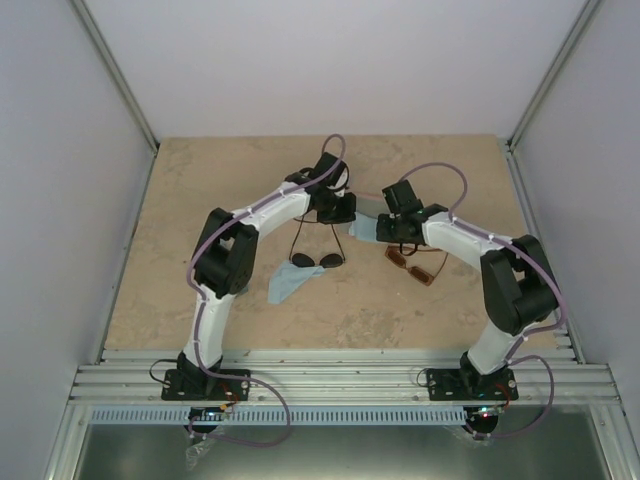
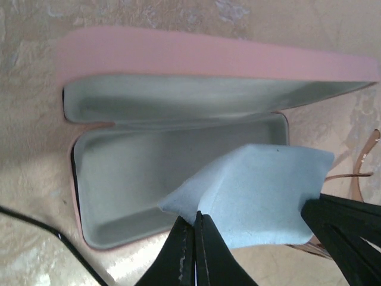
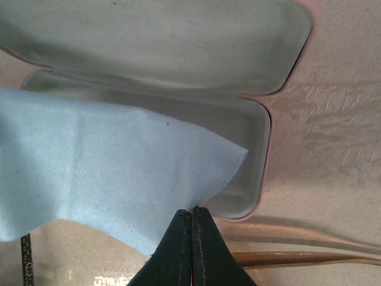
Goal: Organize the sunglasses
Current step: Place the glasses cleaning cloth in the sunglasses case, then pick up the sunglasses from the center of the board.
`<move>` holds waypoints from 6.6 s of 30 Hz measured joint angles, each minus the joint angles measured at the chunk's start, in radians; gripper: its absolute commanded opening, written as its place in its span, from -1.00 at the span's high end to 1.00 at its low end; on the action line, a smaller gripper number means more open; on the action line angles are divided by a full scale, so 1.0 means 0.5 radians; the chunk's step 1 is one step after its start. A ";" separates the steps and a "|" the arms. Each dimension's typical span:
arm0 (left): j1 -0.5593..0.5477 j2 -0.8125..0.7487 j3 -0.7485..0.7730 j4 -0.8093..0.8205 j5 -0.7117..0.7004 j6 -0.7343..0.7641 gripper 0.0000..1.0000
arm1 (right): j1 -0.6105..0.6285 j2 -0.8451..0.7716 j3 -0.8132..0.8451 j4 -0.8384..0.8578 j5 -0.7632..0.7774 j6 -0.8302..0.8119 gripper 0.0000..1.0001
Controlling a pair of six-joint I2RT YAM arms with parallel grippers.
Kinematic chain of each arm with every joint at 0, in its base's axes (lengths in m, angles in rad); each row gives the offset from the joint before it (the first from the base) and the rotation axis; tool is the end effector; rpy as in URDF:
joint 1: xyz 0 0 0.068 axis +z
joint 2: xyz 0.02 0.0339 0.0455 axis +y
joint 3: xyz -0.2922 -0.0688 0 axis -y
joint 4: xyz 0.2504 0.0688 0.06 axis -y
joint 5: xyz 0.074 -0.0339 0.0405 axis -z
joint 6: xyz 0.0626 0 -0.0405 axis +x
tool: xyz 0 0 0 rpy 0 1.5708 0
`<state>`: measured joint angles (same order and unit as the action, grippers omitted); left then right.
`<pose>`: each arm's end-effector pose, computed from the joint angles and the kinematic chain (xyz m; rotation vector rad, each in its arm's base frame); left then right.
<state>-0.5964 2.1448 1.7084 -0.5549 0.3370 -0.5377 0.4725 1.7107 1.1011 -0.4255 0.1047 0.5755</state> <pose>0.4052 -0.3001 0.1961 0.2171 2.7071 -0.8235 0.3324 0.1625 0.1915 0.1723 2.6111 0.2406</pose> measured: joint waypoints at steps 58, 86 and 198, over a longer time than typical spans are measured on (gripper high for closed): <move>0.105 0.314 0.401 -0.246 0.041 0.198 1.00 | -0.011 0.220 0.111 0.027 0.048 0.041 0.99; 0.107 0.410 0.485 -0.381 -0.089 0.208 0.46 | -0.039 0.222 0.172 -0.005 0.159 -0.059 0.24; 0.300 -1.544 -1.328 0.468 -0.617 -0.445 -0.19 | 0.439 0.465 0.444 -0.166 -0.217 -0.375 0.24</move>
<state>-0.4465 1.3727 1.0447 -0.3206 0.0284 -0.7601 0.6918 1.9434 1.3231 -0.5087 -0.0040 0.3878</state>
